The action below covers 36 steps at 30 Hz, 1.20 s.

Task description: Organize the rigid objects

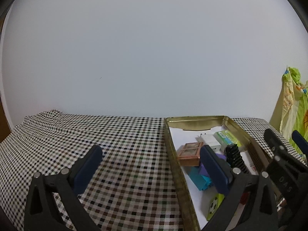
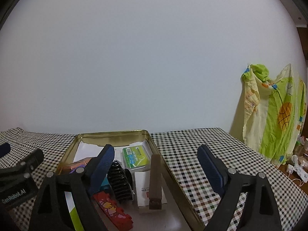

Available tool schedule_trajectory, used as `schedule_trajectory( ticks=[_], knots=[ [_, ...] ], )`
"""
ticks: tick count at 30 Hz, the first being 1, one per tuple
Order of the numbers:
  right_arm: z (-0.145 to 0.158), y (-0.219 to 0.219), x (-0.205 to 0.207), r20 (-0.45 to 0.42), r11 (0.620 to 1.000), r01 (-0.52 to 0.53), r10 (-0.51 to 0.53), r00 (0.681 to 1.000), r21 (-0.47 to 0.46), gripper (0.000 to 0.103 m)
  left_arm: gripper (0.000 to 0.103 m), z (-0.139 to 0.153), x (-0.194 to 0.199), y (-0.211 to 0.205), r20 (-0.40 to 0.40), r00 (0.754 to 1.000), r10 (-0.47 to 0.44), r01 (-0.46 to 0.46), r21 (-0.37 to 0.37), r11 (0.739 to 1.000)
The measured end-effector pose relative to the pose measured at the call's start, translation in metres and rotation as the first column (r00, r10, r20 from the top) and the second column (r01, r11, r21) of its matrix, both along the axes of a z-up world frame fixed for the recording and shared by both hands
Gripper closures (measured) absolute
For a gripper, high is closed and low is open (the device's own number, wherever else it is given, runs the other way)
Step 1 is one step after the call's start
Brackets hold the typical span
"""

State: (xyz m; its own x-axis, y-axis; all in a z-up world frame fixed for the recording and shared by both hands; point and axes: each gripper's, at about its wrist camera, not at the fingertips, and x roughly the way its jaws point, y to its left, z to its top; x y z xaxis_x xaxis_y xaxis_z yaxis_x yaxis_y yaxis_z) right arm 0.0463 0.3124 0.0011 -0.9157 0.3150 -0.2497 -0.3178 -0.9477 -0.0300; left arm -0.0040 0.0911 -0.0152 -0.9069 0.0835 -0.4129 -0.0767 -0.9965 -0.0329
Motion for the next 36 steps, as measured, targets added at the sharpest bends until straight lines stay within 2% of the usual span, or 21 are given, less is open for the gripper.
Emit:
schedule_trajectory(
  ticks=[3, 7, 12, 27, 36],
  knots=[
    [0.000, 0.003, 0.008, -0.014, 1.000, 0.016, -0.017, 1.000, -0.026, 0.013, 0.001, -0.003, 0.003, 0.003, -0.004, 1.000, -0.010, 0.010, 0.001, 1.000],
    [0.001, 0.003, 0.019, -0.037, 0.999, 0.025, -0.027, 0.999, -0.034, 0.013, 0.001, -0.008, 0.011, 0.015, -0.017, 0.999, -0.034, 0.032, -0.074, 0.997],
    [0.001, -0.008, 0.029, -0.038, 0.999, 0.035, -0.036, 0.999, -0.014, 0.013, 0.000, -0.008, 0.029, 0.018, -0.072, 0.996, -0.061, 0.054, -0.101, 0.993],
    [0.005, -0.019, 0.064, -0.098, 0.999, 0.054, -0.054, 0.994, -0.003, 0.013, 0.000, -0.006, 0.045, 0.005, -0.087, 0.995, -0.056, 0.051, -0.061, 0.997],
    [0.010, -0.026, 0.083, -0.186, 0.997, 0.066, -0.058, 0.981, 0.036, 0.012, 0.000, -0.003, 0.055, 0.006, -0.132, 0.989, -0.071, 0.063, -0.064, 0.996]
  ],
)
